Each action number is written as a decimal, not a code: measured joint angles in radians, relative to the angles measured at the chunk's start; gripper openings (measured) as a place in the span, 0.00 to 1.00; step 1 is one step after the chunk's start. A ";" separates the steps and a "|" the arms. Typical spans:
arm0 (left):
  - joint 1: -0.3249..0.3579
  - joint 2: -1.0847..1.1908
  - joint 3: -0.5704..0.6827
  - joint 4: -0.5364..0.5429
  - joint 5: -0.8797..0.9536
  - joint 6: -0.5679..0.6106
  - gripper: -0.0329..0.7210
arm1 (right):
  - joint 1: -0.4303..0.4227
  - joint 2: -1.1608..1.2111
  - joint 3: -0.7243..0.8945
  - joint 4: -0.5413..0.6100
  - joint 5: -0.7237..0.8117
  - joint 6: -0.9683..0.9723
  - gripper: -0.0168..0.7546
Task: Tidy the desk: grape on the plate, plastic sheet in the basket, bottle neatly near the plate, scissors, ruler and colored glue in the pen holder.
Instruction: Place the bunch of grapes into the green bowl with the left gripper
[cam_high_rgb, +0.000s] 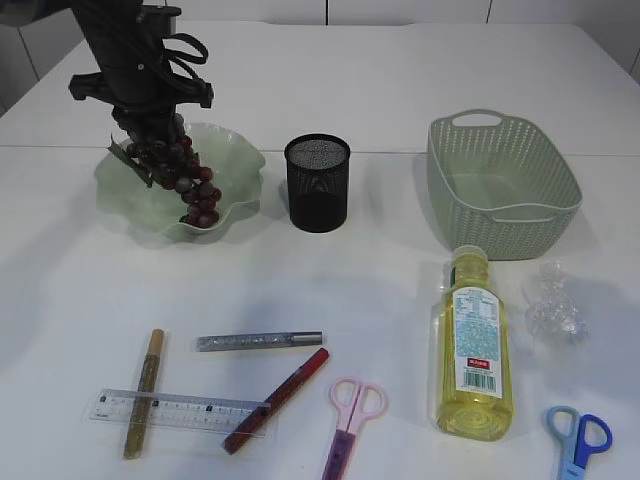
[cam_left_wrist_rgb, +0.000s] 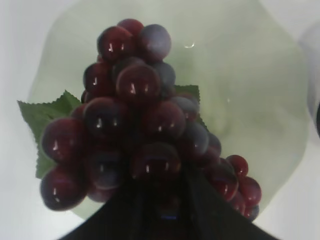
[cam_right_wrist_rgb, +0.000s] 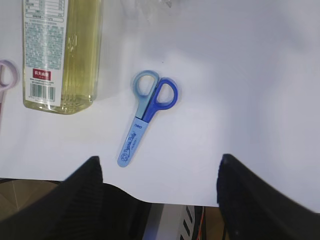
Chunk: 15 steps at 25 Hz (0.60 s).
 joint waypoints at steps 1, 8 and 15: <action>0.000 0.007 0.000 -0.003 0.000 0.000 0.21 | 0.000 0.000 0.000 0.000 0.000 0.000 0.74; 0.000 0.036 0.000 -0.024 -0.025 -0.002 0.21 | 0.000 0.000 0.000 -0.002 -0.002 0.000 0.73; 0.000 0.036 0.000 -0.025 -0.027 -0.003 0.23 | 0.000 0.000 0.000 -0.002 -0.002 0.000 0.73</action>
